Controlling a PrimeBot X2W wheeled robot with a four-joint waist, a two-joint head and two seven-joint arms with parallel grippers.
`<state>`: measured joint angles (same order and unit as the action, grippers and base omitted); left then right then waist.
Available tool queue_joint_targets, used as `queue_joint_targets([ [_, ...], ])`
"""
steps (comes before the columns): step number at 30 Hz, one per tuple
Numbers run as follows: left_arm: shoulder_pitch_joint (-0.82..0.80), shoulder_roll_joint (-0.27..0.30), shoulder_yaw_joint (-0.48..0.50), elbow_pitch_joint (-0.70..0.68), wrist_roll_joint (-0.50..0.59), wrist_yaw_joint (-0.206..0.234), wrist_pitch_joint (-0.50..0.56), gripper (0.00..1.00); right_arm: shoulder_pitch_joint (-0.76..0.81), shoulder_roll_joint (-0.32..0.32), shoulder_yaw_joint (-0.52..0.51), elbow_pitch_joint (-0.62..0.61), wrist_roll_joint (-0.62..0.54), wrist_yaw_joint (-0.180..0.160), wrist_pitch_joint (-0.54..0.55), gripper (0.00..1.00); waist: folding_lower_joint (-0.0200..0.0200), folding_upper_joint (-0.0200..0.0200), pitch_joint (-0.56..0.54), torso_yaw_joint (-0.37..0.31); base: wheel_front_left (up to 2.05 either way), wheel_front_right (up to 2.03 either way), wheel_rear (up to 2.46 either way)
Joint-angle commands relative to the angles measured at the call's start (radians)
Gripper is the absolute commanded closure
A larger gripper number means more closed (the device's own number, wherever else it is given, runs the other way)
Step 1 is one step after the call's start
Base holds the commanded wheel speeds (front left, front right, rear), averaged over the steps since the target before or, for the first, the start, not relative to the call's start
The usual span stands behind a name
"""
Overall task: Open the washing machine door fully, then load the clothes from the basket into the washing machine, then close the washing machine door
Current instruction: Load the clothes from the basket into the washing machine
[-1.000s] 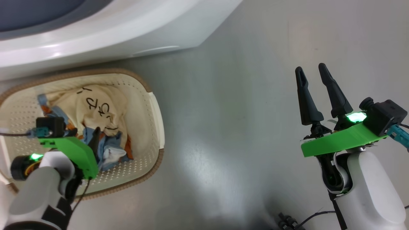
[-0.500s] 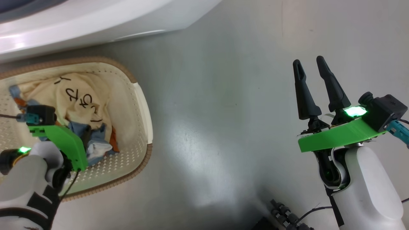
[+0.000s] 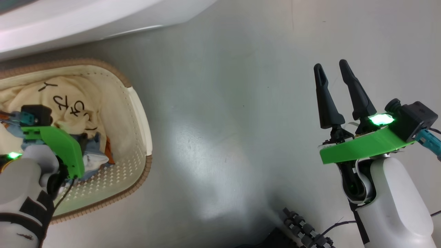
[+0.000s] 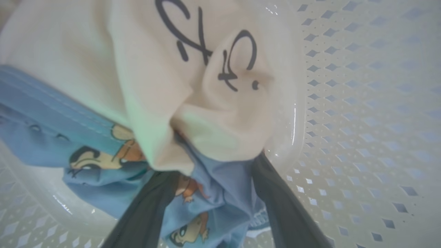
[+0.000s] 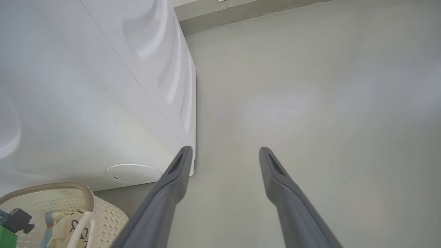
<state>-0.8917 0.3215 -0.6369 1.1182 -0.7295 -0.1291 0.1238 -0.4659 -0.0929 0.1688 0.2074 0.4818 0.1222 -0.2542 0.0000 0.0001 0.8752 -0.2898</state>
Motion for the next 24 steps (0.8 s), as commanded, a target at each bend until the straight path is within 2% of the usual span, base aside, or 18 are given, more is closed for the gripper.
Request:
queue_joint_targets([
  [1, -0.003, 0.028, 0.01, 0.013, -0.017, -0.001, 0.0, 0.51, 0.009, 0.003, 0.019, -0.02, -0.014, 0.008, -0.008, 0.0, 0.0, -0.0001, 0.001, -0.004, 0.0, 0.0, 0.0],
  [2, -0.008, 0.027, 0.005, 0.021, -0.021, -0.001, 0.0, 0.98, 0.007, 0.004, 0.02, -0.019, -0.014, 0.008, -0.008, 0.0, 0.0, -0.0001, 0.001, -0.006, 0.0, 0.0, 0.0],
  [3, -0.011, 0.026, -0.001, 0.029, -0.025, -0.001, -0.003, 1.0, 0.006, 0.004, 0.021, -0.018, -0.014, 0.008, -0.008, 0.0, 0.0, -0.0001, -0.001, -0.008, 0.0, 0.0, 0.0],
  [12, 0.006, 0.011, -0.054, 0.034, -0.075, -0.001, -0.053, 1.0, 0.009, 0.002, 0.02, -0.006, -0.016, 0.008, -0.008, 0.0, 0.0, -0.0001, -0.044, 0.0, 0.0, 0.0, 0.0],
  [24, 0.115, 0.021, -0.127, -0.069, -0.177, -0.002, -0.271, 1.0, 0.03, -0.016, 0.032, 0.019, -0.012, 0.008, -0.008, 0.0, 0.0, -0.0001, -0.196, 0.057, 0.0, 0.0, 0.0],
])
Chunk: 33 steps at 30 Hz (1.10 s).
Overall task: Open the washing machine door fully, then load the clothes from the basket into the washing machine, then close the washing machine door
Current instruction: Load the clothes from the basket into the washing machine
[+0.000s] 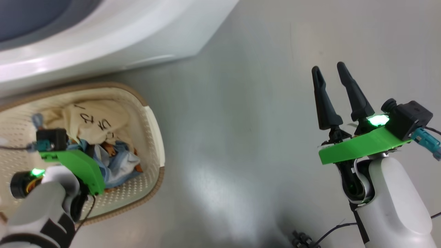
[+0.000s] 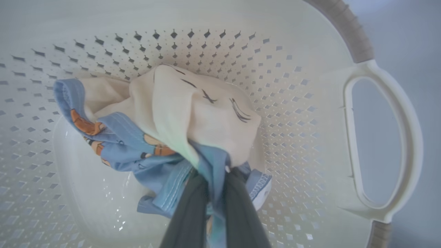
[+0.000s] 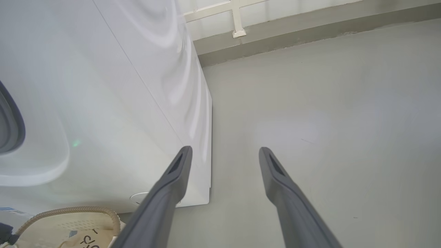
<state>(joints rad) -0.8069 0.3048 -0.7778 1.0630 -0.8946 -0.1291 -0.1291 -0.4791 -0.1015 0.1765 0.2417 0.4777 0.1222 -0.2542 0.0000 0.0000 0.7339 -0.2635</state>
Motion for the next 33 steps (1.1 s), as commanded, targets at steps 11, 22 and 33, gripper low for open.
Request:
queue_joint_targets([
  [11, 0.128, 0.04, 0.004, -0.129, -0.061, -0.002, -0.131, 1.0, 0.107, -0.045, 0.026, 0.024, 0.0, 0.008, -0.008, 0.0, 0.0, 0.0, -0.246, 0.11, 0.0, 0.0, 0.0],
  [22, 0.259, 0.025, 0.265, -0.403, 0.079, 0.005, -0.132, 1.0, 0.163, -0.067, 0.021, 0.042, 0.007, 0.008, -0.008, 0.0, 0.0, 0.0, -0.361, 0.166, 0.0, 0.0, 0.0],
  [33, 0.371, -0.02, 0.482, -0.756, 0.248, 0.024, -0.133, 1.0, 0.205, -0.085, 0.033, 0.058, 0.022, 0.008, -0.008, 0.0, 0.0, 0.0, -0.444, 0.202, 0.0, 0.0, 0.0],
])
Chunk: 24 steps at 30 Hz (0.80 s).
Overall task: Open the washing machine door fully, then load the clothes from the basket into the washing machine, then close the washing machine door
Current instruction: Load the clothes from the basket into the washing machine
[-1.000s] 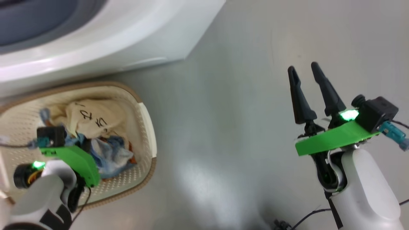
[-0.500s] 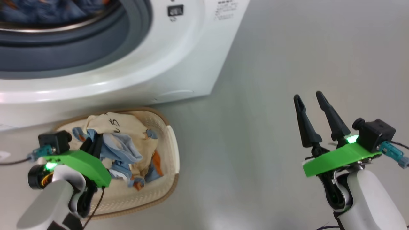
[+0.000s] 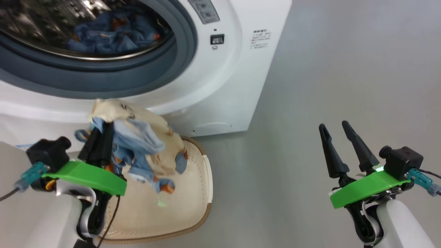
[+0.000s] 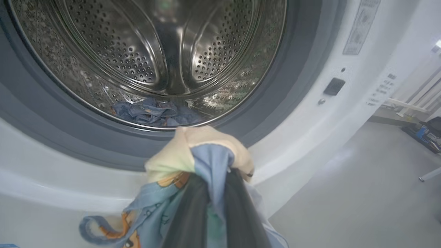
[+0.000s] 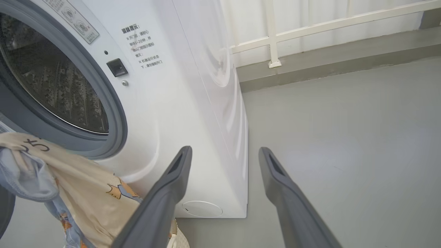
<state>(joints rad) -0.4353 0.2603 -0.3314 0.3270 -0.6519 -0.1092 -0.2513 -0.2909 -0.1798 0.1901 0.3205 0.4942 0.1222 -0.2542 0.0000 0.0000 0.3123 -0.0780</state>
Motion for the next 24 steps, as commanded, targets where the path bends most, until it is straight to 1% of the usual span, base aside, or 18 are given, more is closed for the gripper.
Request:
queue_joint_targets([
  [1, 0.006, 0.022, 0.048, -0.05, 0.019, 0.006, -0.01, 1.0, 0.019, -0.007, 0.021, -0.02, 0.006, 0.008, -0.008, 0.0, 0.0, 0.0, -0.029, 0.016, 0.0, 0.0, 0.0],
  [5, 0.005, 0.018, 0.08, -0.132, 0.06, 0.009, -0.01, 1.0, 0.027, -0.01, 0.025, -0.018, 0.01, 0.008, -0.008, 0.0, 0.0, 0.0, -0.044, 0.015, 0.0, 0.0, 0.0],
  [8, -0.031, 0.025, 0.104, -0.146, 0.08, 0.01, -0.01, 1.0, 0.028, -0.012, 0.033, -0.016, 0.01, 0.008, -0.008, 0.0, 0.0, 0.0, -0.048, 0.007, 0.0, 0.0, 0.0],
  [11, -0.079, 0.032, 0.125, -0.129, 0.085, 0.009, -0.01, 1.0, 0.026, -0.01, 0.039, -0.017, 0.012, 0.008, -0.008, 0.0, 0.0, 0.0, -0.046, -0.01, 0.0, 0.0, 0.0],
  [16, -0.176, 0.032, 0.126, -0.039, 0.089, 0.005, -0.01, 1.0, 0.023, -0.009, 0.044, -0.019, 0.014, 0.008, -0.008, 0.0, 0.0, 0.0, -0.024, -0.043, 0.0, 0.0, 0.0],
  [24, -0.352, 0.051, 0.134, 0.203, 0.099, -0.005, -0.01, 1.0, 0.001, -0.005, 0.032, -0.035, 0.009, 0.008, -0.008, 0.0, 0.0, 0.0, 0.06, -0.103, 0.0, 0.0, 0.0],
])
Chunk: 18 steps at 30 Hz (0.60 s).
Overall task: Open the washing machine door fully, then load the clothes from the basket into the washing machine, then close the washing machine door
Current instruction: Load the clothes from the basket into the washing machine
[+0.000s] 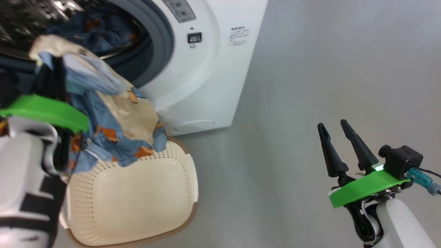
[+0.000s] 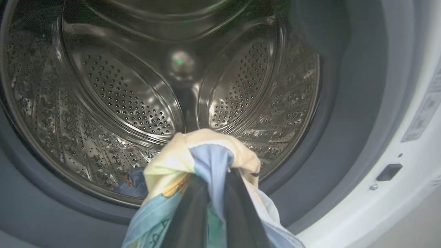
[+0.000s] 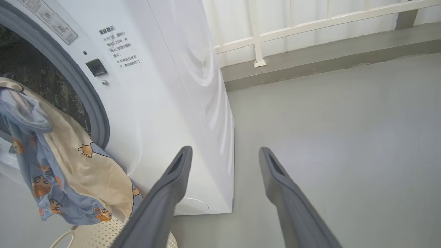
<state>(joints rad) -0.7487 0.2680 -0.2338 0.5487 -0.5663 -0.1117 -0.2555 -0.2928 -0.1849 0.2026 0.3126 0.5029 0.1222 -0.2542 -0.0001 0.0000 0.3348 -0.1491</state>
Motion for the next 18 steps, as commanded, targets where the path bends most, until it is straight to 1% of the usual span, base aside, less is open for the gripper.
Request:
queue_joint_targets([
  [1, -0.062, 0.046, 0.037, 0.005, 0.016, -0.004, -0.006, 1.0, 0.001, 0.002, 0.017, -0.029, -0.001, 0.008, -0.008, 0.0, 0.0001, 0.0, 0.05, -0.038, 0.0, 0.0, 0.0],
  [4, -0.131, 0.046, 0.038, 0.078, 0.017, -0.009, -0.006, 1.0, -0.011, 0.006, 0.015, -0.036, -0.001, 0.008, -0.008, 0.0, 0.0001, 0.0, 0.091, -0.054, 0.0, 0.0, 0.0],
  [6, -0.154, 0.046, 0.038, 0.102, 0.015, -0.011, -0.006, 1.0, -0.015, 0.009, 0.015, -0.039, -0.003, 0.008, -0.008, 0.0, 0.0001, 0.0, 0.105, -0.06, 0.0, 0.0, 0.0],
  [12, -0.28, 0.066, 0.047, 0.218, 0.03, -0.016, -0.006, 1.0, -0.039, 0.025, 0.014, -0.054, -0.008, 0.008, -0.008, 0.0, 0.0001, 0.0, 0.183, -0.095, 0.0, 0.0, 0.0],
  [18, -0.392, 0.08, 0.046, 0.28, 0.072, -0.018, -0.006, 1.0, -0.051, 0.029, 0.007, -0.062, -0.014, 0.008, -0.008, 0.0, 0.0001, 0.0, 0.254, -0.122, 0.0, 0.0, 0.0],
])
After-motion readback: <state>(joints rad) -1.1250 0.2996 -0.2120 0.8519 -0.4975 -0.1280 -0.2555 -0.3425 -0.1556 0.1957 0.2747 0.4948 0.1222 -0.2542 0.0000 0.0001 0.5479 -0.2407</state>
